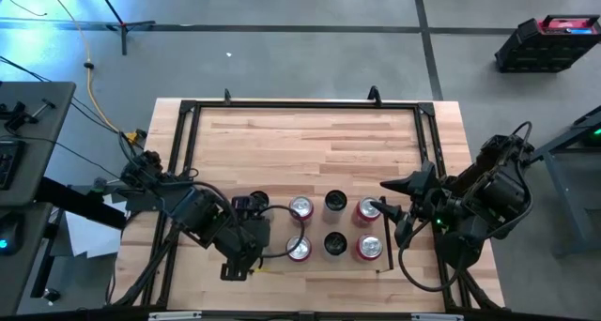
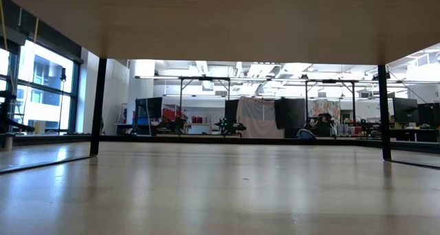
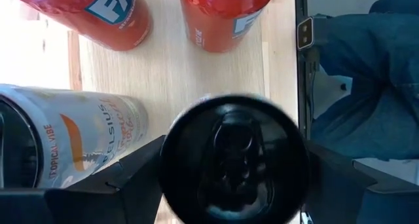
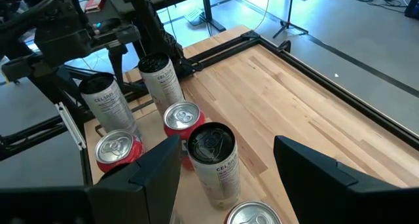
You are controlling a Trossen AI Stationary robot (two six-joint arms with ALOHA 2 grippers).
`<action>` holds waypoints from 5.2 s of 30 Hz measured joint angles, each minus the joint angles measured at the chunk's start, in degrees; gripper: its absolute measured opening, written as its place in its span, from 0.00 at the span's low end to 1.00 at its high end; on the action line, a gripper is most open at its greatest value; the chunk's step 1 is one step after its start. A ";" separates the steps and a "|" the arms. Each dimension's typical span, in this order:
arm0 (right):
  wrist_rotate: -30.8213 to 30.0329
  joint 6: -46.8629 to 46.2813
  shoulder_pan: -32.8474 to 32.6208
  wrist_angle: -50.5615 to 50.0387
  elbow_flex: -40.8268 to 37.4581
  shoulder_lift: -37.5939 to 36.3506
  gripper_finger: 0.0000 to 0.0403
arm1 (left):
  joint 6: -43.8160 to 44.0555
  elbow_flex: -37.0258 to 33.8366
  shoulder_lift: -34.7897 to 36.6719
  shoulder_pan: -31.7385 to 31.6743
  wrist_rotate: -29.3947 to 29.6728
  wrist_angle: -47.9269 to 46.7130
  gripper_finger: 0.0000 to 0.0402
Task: Place canned beverage on shelf
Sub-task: Put the white yellow soda can on the shelf aligned with the white yellow soda can, then return to Home Position
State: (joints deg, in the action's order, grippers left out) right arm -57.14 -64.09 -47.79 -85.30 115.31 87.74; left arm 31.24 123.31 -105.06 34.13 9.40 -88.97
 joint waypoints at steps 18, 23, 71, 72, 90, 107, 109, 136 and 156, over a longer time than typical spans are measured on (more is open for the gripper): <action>0.34 0.02 0.00 -0.02 0.00 0.02 0.57 | -0.42 0.00 0.03 0.00 -2.04 1.79 0.72; 0.45 0.02 0.00 -0.02 0.00 0.02 0.57 | -0.19 0.00 0.75 0.00 -1.92 2.05 0.73; 2.31 -0.11 0.00 0.00 0.00 0.07 0.57 | -0.42 0.04 2.75 -0.37 0.32 6.41 0.73; 2.36 -0.09 0.02 0.02 0.00 0.07 0.57 | -0.42 0.04 2.76 -0.37 0.20 6.36 0.73; 2.64 0.00 0.00 0.09 0.00 0.07 0.57 | -0.37 0.04 2.78 -0.37 -1.41 6.03 0.73; 3.75 -0.11 0.02 1.22 0.00 0.07 0.57 | -0.68 0.04 2.78 -0.85 0.02 6.62 0.73; 3.75 -0.10 0.01 1.25 0.00 0.07 0.57 | -0.94 0.04 2.78 -0.85 0.14 6.64 0.73; 3.34 1.15 0.00 1.18 0.00 0.07 0.57 | -5.80 5.91 3.70 -0.93 5.34 9.17 0.73; -2.63 20.96 9.35 1.11 0.02 0.07 0.34 | -13.00 7.05 18.62 -4.74 29.61 9.34 0.73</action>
State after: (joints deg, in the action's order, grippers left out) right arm -59.77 -43.13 -38.44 -84.18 115.33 87.81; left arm 18.25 130.36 -86.43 29.39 39.00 -79.63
